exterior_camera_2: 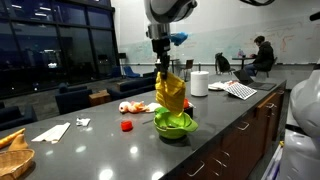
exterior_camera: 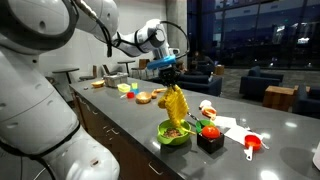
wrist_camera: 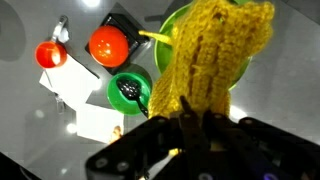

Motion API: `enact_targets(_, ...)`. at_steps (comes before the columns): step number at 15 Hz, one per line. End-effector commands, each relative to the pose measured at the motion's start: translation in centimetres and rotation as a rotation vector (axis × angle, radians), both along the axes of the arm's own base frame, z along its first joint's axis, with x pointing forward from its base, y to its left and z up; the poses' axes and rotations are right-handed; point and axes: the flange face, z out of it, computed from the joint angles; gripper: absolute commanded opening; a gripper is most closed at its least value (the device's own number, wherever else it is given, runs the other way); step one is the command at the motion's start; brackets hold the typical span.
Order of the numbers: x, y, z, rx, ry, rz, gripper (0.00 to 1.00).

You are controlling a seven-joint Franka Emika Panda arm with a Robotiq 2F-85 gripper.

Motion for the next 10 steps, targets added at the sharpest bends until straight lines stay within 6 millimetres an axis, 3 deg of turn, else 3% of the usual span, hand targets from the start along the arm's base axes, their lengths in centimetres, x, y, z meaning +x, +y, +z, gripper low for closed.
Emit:
enact_targets(1, 0.2, 3.4, 1.7, 0.049, 0.045, 0.075, 0.02)
enact_targets(10, 3.6, 10.6, 0.6, 0.124, 0.174, 0.144, 0.02)
